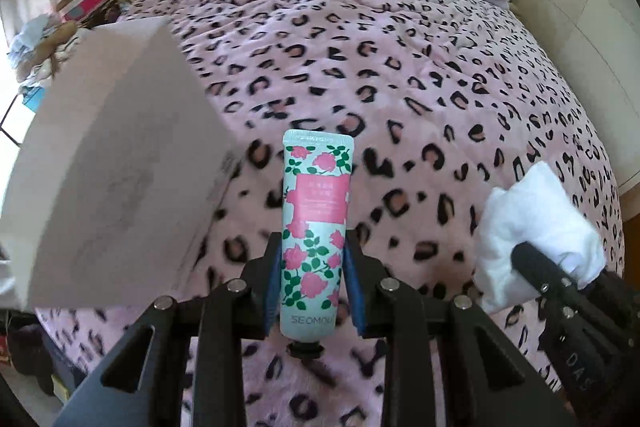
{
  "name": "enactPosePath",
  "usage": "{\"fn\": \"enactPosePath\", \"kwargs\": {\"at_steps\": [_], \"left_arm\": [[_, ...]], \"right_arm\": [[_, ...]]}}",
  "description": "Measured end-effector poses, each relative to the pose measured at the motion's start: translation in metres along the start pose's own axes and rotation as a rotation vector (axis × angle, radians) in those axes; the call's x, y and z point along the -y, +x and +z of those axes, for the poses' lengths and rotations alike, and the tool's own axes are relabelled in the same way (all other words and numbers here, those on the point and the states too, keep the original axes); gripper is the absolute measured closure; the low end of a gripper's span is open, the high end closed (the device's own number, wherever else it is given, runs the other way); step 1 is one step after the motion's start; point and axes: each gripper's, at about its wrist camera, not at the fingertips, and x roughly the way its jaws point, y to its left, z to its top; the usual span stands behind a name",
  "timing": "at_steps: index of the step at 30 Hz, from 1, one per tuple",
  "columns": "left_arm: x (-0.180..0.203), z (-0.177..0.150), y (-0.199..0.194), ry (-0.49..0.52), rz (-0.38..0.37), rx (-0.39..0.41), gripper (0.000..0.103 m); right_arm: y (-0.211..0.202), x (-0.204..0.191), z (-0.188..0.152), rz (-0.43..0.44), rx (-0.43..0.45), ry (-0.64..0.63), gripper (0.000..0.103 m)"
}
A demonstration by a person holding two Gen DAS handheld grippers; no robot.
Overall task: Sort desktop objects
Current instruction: 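Carry the floral tube with the left tool while the right tool carries the sock to the box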
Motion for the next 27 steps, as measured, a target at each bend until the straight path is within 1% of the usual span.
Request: {"fn": "enactPosePath", "kwargs": {"at_steps": [5, 10, 15, 19, 23, 27], "left_arm": [[-0.018, -0.022, -0.026, -0.021, 0.018, 0.017, 0.074], [-0.037, -0.039, -0.047, -0.047, 0.028, 0.03, 0.074], [-0.057, -0.049, -0.068, -0.08, 0.031, 0.048, 0.074], [-0.076, -0.053, -0.086, -0.118, 0.014, 0.062, 0.074], [-0.095, -0.053, -0.101, -0.151, 0.026, 0.077, 0.074], [-0.117, -0.053, -0.113, -0.2, 0.022, 0.084, 0.074]], "right_arm": [[-0.027, -0.02, -0.013, -0.03, 0.026, -0.054, 0.08], [-0.049, -0.045, -0.025, -0.015, 0.048, -0.102, 0.08], [-0.064, -0.071, -0.032, 0.013, 0.061, -0.154, 0.08], [-0.074, -0.095, -0.033, 0.049, 0.073, -0.2, 0.08], [-0.08, -0.119, -0.03, 0.087, 0.078, -0.24, 0.08], [-0.086, -0.143, -0.027, 0.129, 0.081, -0.278, 0.08]]}}
